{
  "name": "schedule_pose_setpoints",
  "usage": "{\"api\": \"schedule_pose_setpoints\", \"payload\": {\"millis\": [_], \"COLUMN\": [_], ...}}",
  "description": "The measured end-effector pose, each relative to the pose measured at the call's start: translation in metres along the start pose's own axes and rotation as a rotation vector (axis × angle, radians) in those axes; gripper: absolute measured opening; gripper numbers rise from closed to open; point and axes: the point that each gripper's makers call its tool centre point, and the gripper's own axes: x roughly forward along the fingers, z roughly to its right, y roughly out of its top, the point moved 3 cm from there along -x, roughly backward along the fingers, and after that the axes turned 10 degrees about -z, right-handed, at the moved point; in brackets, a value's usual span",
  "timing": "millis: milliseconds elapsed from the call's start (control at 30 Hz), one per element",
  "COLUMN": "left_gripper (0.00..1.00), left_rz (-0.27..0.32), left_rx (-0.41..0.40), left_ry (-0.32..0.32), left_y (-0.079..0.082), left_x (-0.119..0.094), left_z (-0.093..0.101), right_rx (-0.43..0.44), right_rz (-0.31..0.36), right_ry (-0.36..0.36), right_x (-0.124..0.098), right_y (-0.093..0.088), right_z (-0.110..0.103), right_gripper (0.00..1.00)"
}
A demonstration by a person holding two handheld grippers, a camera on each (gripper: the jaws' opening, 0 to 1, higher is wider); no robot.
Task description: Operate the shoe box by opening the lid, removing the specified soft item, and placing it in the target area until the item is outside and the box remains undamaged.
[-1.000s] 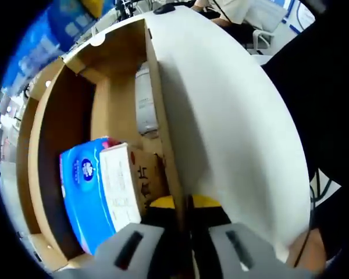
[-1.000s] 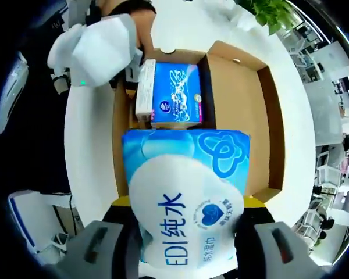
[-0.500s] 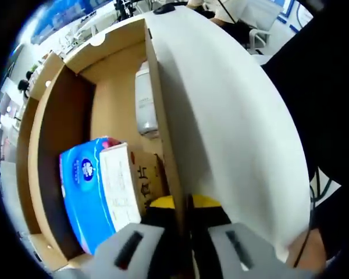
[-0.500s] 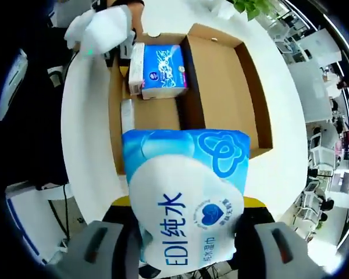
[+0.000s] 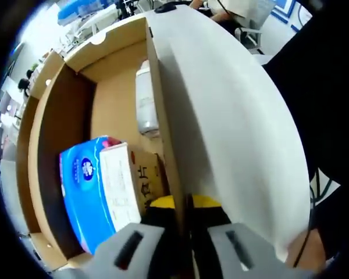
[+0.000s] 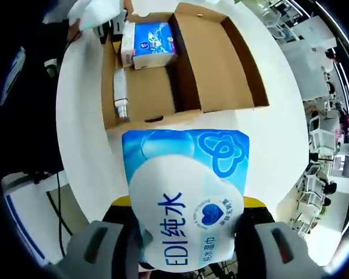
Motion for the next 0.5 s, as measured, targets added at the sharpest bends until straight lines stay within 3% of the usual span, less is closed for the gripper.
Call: {"api": "schedule_pose_setpoints", "payload": {"millis": [500], "left_gripper": [0.04], "left_rz": [-0.003], "left_rx": [-0.01], "left_ry": [-0.003], "left_y": [0.0], "left_x": [0.001], "left_z": [-0.003], "right_rx": [-0.002], "right_rz": [0.003], "right_ry": [0.051], "right_x": [0.047], "right_y": [-0.033], "right_z": [0.011], "right_gripper": [0.64]}}
